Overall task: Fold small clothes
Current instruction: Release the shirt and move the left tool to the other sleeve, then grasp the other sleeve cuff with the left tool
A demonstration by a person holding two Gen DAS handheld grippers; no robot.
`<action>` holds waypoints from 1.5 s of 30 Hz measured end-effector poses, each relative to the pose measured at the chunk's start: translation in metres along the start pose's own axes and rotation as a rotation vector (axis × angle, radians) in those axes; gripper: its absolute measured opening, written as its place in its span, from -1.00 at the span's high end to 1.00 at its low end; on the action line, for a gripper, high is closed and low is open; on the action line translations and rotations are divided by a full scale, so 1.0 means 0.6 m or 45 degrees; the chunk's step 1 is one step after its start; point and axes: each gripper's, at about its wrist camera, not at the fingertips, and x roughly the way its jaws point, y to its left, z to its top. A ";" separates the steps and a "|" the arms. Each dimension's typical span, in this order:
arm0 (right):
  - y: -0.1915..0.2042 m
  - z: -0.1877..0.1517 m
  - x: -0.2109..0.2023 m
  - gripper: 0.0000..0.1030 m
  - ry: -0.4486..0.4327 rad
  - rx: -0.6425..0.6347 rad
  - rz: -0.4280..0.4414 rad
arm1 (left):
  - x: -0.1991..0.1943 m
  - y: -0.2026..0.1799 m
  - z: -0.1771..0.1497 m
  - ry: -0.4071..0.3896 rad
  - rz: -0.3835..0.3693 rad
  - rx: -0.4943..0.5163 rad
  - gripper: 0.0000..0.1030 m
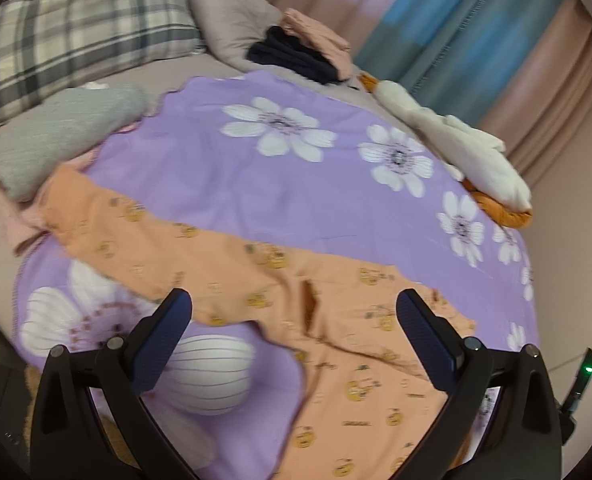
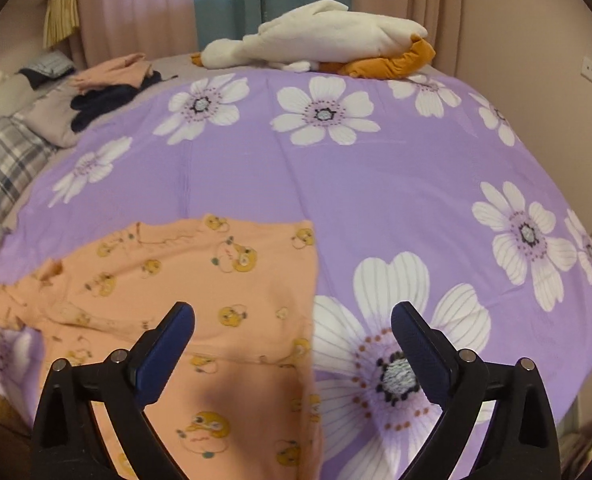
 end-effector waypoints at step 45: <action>0.034 -0.038 -0.006 -0.90 0.062 0.035 0.064 | 0.080 0.329 0.048 -0.044 0.290 -0.676 -0.22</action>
